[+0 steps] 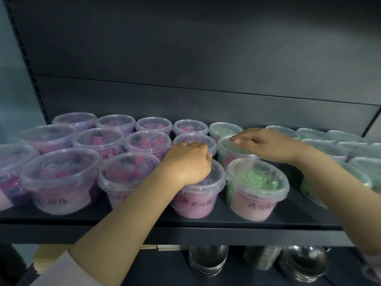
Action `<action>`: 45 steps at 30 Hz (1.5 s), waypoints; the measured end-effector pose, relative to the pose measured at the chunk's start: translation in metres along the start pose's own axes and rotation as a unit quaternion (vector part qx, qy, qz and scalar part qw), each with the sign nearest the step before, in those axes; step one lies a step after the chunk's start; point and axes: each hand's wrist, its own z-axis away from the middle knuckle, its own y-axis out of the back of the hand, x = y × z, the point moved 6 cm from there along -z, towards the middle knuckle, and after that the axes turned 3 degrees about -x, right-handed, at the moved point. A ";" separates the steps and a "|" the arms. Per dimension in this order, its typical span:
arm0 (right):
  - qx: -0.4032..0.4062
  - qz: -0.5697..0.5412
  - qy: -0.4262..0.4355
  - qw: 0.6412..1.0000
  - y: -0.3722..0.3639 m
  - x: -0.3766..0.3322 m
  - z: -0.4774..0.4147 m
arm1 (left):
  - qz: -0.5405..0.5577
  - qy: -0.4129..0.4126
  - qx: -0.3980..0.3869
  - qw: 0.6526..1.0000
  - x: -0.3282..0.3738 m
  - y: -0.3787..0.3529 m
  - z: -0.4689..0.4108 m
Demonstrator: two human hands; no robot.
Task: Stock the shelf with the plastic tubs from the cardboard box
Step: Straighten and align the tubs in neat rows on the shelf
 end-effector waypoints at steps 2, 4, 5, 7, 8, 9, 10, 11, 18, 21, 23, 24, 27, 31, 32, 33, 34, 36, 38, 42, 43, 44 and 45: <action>0.042 -0.009 0.025 0.999 0.005 -0.012 0.029 | 0.000 0.002 0.005 1.000 -0.001 0.001 -0.001; 0.052 -0.015 0.051 0.997 0.004 -0.023 0.059 | -0.004 0.007 0.006 1.000 -0.003 0.000 -0.002; 0.047 -0.010 0.060 0.997 0.001 -0.027 0.073 | -0.008 0.010 0.005 1.000 -0.003 -0.001 -0.002; 0.031 0.004 0.060 0.998 -0.008 -0.028 0.092 | -0.010 0.015 0.005 1.000 -0.003 0.000 -0.002; 0.027 0.000 0.056 0.998 -0.012 -0.027 0.096 | -0.009 0.015 0.003 1.000 -0.002 0.000 -0.002; 0.028 -0.014 0.051 0.998 -0.016 -0.026 0.098 | -0.008 0.016 0.001 1.000 -0.002 0.000 -0.003; 0.033 -0.028 0.045 0.998 -0.018 -0.026 0.098 | -0.008 0.016 -0.002 1.000 -0.002 0.001 -0.003; 0.037 -0.037 0.038 0.998 -0.019 -0.026 0.098 | -0.008 0.018 -0.007 1.000 -0.002 0.001 -0.004; 0.028 -0.054 0.006 0.998 -0.023 -0.028 0.097 | 0.001 0.027 -0.027 0.999 -0.005 -0.005 -0.007; 0.032 -0.060 -0.002 0.998 -0.022 -0.028 0.099 | 0.067 0.031 -0.026 0.997 -0.009 -0.004 -0.005; 0.043 -0.056 -0.002 0.997 -0.019 -0.027 0.102 | 0.113 0.026 -0.001 0.993 -0.010 0.004 -0.002; 0.055 -0.048 0.001 0.997 -0.015 -0.026 0.103 | 0.106 0.015 0.024 0.994 -0.009 0.011 0.000; 0.100 0.013 0.020 0.995 0.006 -0.014 0.110 | 0.055 -0.041 0.087 0.994 0.007 0.034 0.008; 0.133 0.068 0.013 0.989 0.040 0.024 0.132 | 0.105 -0.158 0.130 0.973 0.063 0.037 0.034; 0.143 0.067 0.005 0.987 0.047 0.038 0.140 | 0.093 -0.175 0.140 0.970 0.079 0.033 0.040; 0.150 0.064 -0.007 0.986 0.053 0.053 0.148 | 0.062 -0.185 0.153 0.969 0.093 0.026 0.046; 0.154 0.063 -0.020 0.986 0.056 0.069 0.156 | 0.021 -0.183 0.164 0.969 0.105 0.018 0.050; 0.155 0.062 -0.036 0.985 0.057 0.097 0.170 | -0.054 -0.159 0.186 0.968 0.120 0.003 0.054; 0.152 0.051 -0.044 0.986 0.051 0.118 0.179 | -0.079 -0.134 0.231 0.960 0.128 -0.008 0.057; 0.159 0.043 -0.013 0.986 0.040 0.136 0.182 | -0.079 -0.146 0.374 0.913 0.134 -0.026 0.065; 0.159 0.041 -0.009 0.986 0.039 0.138 0.181 | -0.077 -0.147 0.399 0.902 0.134 -0.031 0.066; 0.157 0.038 -0.005 0.987 0.038 0.140 0.181 | -0.075 -0.145 0.419 0.893 0.134 -0.035 0.067; 0.157 0.034 -0.001 0.987 0.038 0.142 0.180 | -0.073 -0.142 0.434 0.887 0.135 -0.037 0.066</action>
